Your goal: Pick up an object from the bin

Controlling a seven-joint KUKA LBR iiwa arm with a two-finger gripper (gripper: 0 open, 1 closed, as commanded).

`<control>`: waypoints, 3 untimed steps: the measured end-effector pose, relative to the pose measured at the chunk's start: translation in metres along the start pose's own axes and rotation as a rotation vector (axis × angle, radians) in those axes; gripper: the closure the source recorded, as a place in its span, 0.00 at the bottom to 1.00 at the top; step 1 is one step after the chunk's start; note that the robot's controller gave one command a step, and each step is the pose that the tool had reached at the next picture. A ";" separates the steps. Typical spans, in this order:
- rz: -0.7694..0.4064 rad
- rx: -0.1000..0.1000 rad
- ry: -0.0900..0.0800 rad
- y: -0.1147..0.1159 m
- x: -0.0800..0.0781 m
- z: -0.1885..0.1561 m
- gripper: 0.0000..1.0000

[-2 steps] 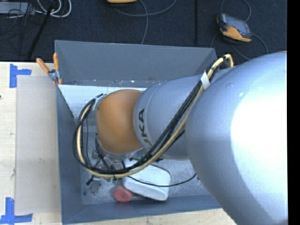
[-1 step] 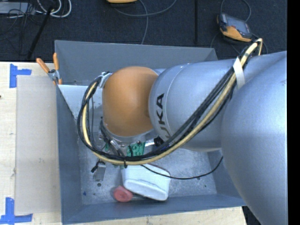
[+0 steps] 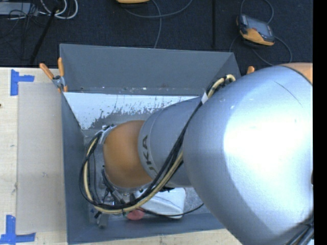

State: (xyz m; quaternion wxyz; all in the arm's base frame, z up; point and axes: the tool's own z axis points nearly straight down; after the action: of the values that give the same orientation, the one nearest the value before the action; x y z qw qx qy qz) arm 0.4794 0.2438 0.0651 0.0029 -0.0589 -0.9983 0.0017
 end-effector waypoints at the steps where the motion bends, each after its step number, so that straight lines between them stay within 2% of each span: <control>1: 0.116 -0.003 -0.004 -0.005 0.008 -0.027 0.00; 2: 0.345 -0.007 -0.009 -0.014 -0.028 -0.136 0.00; 3: 0.251 0.002 -0.001 -0.085 -0.106 -0.010 0.00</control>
Offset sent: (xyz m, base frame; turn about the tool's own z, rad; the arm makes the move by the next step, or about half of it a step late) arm -0.0088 -0.0026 0.0275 0.1160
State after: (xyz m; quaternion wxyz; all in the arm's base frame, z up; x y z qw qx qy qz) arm 0.5747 0.1471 0.0753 0.0020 -0.1834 -0.9830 0.0031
